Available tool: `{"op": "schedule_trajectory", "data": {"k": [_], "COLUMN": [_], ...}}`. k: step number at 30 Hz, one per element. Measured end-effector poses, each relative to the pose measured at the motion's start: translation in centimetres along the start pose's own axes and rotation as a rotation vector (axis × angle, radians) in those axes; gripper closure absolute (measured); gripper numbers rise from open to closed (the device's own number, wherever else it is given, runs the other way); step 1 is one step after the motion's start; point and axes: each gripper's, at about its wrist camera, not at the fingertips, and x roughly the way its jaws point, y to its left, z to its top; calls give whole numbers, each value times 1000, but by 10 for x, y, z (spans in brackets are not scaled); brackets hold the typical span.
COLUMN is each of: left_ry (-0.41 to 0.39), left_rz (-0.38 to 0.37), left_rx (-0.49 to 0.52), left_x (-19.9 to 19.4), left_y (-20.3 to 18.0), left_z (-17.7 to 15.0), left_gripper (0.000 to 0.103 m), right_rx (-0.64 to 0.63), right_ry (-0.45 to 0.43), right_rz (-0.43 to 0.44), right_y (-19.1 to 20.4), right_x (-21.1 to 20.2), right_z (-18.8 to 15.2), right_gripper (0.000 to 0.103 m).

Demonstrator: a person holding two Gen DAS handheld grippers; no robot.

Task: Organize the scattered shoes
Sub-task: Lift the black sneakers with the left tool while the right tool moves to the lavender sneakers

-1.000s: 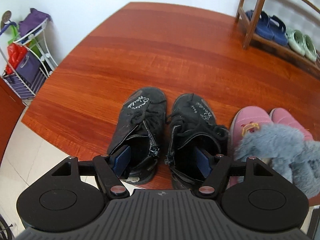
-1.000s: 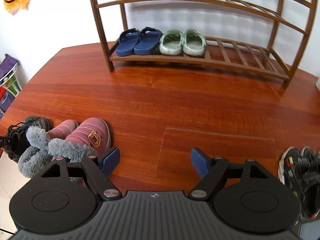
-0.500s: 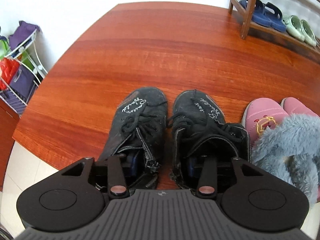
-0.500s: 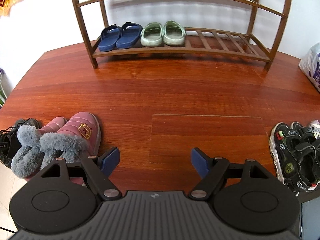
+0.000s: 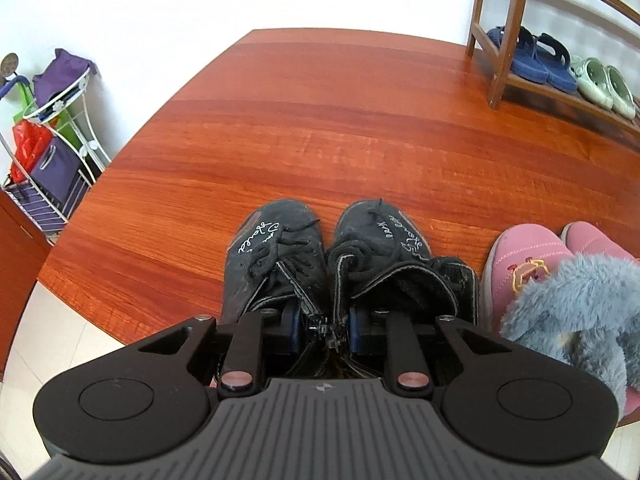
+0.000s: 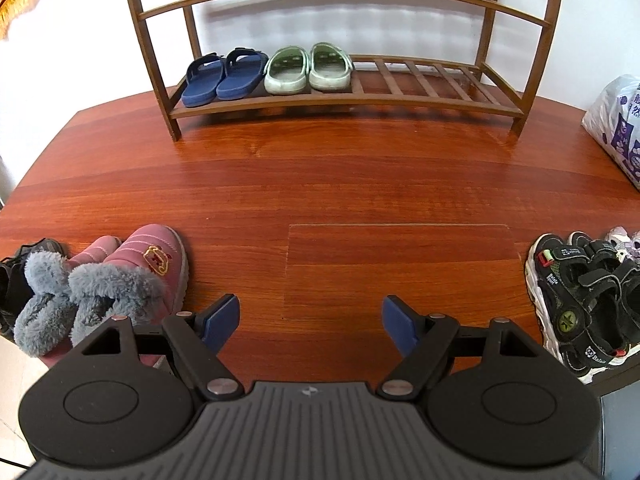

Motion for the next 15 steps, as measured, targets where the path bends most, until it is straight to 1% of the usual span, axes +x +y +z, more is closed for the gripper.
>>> {"op": "schedule_trajectory", "data": {"k": [7, 13, 15], "left_ry": [-64, -119, -134], "left_rz": [0, -50, -86], "left_rx": [9, 5, 12], "left_x": [-20, -44, -55], "left_y": [-4, -16, -29], "left_z": [13, 36, 49], "left_gripper": [80, 80, 80], "right_rx": [12, 32, 40], "right_ry": [-7, -18, -21], "right_rz": [-16, -27, -33], "right_y": [-7, -16, -20], "right_x": [-1, -2, -2], "right_z": [1, 4, 4], "right_gripper": [20, 20, 20]}}
